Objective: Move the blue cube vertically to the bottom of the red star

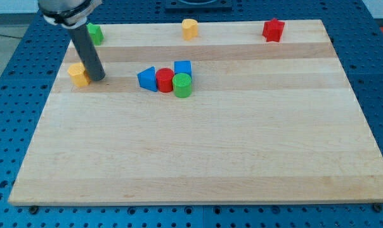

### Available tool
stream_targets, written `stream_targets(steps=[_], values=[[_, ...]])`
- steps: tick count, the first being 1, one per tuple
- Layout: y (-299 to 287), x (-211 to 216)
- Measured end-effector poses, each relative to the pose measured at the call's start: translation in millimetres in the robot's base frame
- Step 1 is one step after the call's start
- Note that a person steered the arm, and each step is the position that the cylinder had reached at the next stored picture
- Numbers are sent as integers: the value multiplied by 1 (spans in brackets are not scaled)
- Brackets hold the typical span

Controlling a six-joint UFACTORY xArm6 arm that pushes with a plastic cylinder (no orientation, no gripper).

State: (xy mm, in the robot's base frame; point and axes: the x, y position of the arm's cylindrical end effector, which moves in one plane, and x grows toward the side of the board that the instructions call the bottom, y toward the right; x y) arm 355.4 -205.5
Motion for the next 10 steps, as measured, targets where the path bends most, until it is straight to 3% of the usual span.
stream_targets(steps=[1,3,4,5,7,9,10], values=[[26,-39],[61,-42],[124,-39],[137,-4],[281,13],[273,34],[333,40]])
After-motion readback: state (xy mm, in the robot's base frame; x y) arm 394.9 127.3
